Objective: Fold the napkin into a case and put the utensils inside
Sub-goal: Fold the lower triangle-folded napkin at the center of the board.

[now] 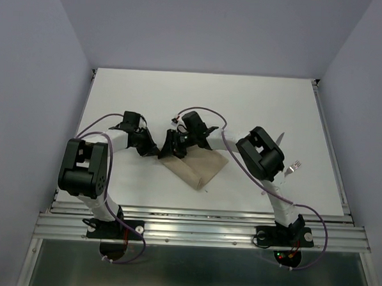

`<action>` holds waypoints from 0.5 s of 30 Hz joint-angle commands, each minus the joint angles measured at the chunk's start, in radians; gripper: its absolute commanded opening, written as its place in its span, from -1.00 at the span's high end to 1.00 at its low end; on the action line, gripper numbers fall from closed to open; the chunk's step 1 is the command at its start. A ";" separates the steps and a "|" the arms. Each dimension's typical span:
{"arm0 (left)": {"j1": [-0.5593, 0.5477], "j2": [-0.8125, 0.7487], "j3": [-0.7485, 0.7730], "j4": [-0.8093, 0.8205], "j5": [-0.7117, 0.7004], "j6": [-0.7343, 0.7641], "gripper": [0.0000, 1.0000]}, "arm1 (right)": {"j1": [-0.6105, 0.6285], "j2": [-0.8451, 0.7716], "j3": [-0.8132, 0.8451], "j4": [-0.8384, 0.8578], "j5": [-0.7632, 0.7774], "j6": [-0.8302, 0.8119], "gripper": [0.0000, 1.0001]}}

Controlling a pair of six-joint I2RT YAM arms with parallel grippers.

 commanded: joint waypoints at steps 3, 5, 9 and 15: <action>-0.007 0.019 0.030 0.024 -0.019 0.000 1.00 | -0.007 -0.108 0.002 -0.096 0.121 -0.077 -0.19; -0.007 0.019 0.027 0.029 -0.019 -0.002 1.00 | -0.007 -0.121 0.002 -0.136 0.159 -0.113 -0.25; -0.007 0.011 0.022 0.038 -0.005 -0.011 1.00 | -0.007 -0.119 0.021 -0.182 0.175 -0.157 -0.25; -0.007 -0.004 0.030 0.035 0.009 -0.011 1.00 | 0.004 -0.105 0.047 -0.211 0.202 -0.196 -0.21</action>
